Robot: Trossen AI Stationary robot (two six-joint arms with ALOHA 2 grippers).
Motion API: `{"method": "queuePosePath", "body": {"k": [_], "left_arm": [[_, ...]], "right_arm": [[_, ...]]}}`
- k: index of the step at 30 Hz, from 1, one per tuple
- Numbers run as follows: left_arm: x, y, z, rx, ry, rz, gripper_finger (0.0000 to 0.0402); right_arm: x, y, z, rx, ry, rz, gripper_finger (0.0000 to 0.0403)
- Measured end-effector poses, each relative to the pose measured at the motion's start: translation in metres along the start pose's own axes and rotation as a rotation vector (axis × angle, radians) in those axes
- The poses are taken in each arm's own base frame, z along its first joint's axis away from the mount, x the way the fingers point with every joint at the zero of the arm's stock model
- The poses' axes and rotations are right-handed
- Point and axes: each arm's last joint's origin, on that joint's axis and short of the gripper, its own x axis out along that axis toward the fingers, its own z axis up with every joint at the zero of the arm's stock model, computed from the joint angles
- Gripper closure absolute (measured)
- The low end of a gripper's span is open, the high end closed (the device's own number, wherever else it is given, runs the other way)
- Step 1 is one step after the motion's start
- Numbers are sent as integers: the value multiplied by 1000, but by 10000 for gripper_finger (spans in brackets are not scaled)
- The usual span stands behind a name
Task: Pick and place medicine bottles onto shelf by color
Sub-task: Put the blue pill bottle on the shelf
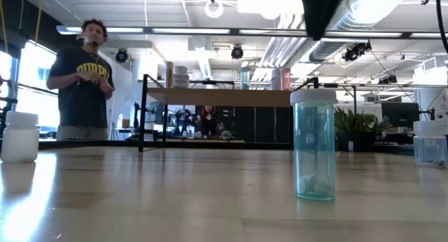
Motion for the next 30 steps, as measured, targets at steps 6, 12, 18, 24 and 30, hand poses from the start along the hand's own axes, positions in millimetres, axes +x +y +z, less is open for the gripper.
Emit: {"method": "queuePosePath", "body": {"k": [6, 12, 18, 24, 30], "left_arm": [[0, 1, 0, 17, -2, 35, 173], [0, 1, 0, 13, -2, 35, 173], [0, 1, 0, -37, -3, 34, 173], [0, 1, 0, -101, -4, 34, 173], [0, 1, 0, -166, -5, 34, 173]], "right_arm": [[-2, 5, -33, 102, 14, 88, 238], [5, 15, -60, 160, 17, 224, 238], [22, 31, -76, 119, -15, 314, 237], [33, 53, -82, 10, -112, 485, 214], [45, 71, -98, -212, -284, 565, 193]]}}
